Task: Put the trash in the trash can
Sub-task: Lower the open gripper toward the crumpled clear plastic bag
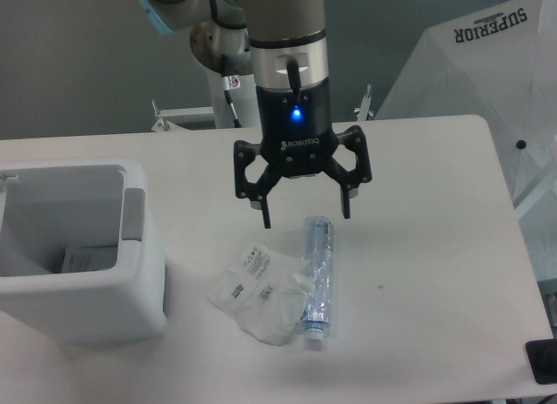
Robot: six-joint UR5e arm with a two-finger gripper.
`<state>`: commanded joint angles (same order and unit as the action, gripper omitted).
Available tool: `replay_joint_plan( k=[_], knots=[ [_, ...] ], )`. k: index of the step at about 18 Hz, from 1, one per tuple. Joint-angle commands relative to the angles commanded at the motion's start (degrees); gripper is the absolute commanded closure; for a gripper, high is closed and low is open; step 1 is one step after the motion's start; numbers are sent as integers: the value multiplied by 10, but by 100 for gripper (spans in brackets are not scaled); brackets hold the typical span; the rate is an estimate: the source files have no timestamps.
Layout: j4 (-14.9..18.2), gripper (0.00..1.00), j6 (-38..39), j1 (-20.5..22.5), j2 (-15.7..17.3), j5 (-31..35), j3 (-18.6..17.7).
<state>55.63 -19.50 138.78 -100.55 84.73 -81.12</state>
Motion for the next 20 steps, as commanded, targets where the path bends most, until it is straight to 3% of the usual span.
replay_joint_plan(
  k=[4, 10, 13, 20],
  knots=[
    [1, 0, -20, -1, -8, 35, -3],
    [-16, 0, 0, -1, -42, 35, -11],
    [-37, 0, 21, -2, -45, 34, -39],
    [-37, 0, 67, -3, -59, 30, -100]
  ],
)
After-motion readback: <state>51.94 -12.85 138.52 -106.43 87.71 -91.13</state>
